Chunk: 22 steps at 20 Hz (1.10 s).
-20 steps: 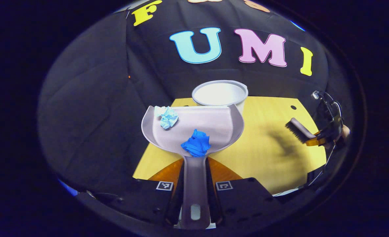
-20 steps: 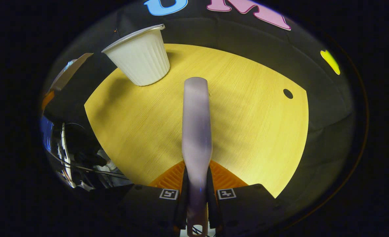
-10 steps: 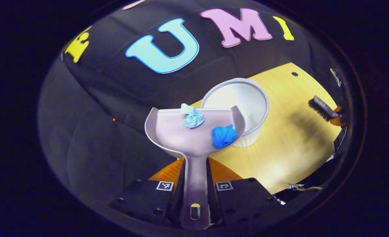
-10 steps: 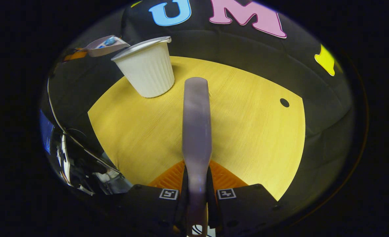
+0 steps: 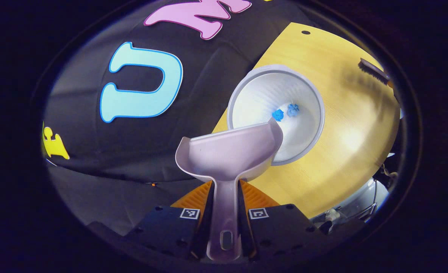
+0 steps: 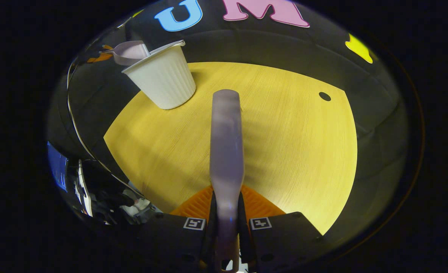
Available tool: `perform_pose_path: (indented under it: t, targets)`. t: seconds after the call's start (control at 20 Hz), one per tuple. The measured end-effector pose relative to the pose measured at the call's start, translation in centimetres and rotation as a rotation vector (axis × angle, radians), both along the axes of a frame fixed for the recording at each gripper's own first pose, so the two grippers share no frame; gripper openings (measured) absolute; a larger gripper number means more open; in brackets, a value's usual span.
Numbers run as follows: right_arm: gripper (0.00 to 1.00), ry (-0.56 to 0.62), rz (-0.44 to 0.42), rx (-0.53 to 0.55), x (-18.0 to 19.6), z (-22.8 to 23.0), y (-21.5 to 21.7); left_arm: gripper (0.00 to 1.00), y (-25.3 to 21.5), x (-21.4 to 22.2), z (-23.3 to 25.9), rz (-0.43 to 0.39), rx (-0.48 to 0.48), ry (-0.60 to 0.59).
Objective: Pick up the small broom and dustpan from the desktop, sweep the trash into the dustpan with the broom, and then empty the trash into the garbage bin.
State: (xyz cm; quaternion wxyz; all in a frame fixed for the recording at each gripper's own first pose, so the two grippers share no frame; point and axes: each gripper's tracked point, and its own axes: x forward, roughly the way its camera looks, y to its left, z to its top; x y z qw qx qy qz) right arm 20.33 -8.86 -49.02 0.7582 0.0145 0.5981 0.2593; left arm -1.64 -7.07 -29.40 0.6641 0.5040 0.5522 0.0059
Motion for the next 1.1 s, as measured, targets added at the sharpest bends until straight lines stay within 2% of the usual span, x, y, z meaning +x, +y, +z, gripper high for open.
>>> perform_pose_path:
  t: [0.15, 0.4, 0.55, 0.7, 0.8, 0.9, 1.0, 1.1]
  targets:
    - [0.29, -0.001, -0.026, -0.008, 0.2, -0.4, -0.4, 0.31, 0.0, 0.2, 0.2, 0.029, -0.049, -0.041]
    - [0.29, -0.008, -0.061, -0.021, 0.7, -0.2, -1.0, 0.3, -1.9, 0.9, 0.6, 0.08, -0.163, -0.296]
    - [0.29, -0.012, -0.082, -0.024, 0.8, 0.2, -1.2, 0.3, -5.3, 1.7, 1.3, 0.102, -0.298, -0.495]
    - [0.29, -0.017, -0.104, -0.038, 1.4, 0.8, -1.3, 0.3, -11.0, 1.2, 1.3, 0.133, -0.512, -0.655]
    - [0.29, -0.018, -0.154, -0.026, 2.1, 1.3, -1.1, 0.29, -15.3, 0.4, -0.1, 0.149, -0.69, -0.676]
    - [0.29, -0.009, -0.186, -0.026, 2.7, 1.1, -0.8, 0.3, -20.5, -1.5, -2.8, 0.177, -0.86, -0.644]
    - [0.29, 0.002, -0.187, -0.046, 3.3, 0.1, -0.5, 0.29, -24.4, -3.3, -6.8, 0.204, -0.946, -0.57]
    - [0.29, 0.018, -0.198, -0.069, 3.5, -0.9, -0.2, 0.31, -27.0, -4.9, -11.0, 0.237, -0.975, -0.508]
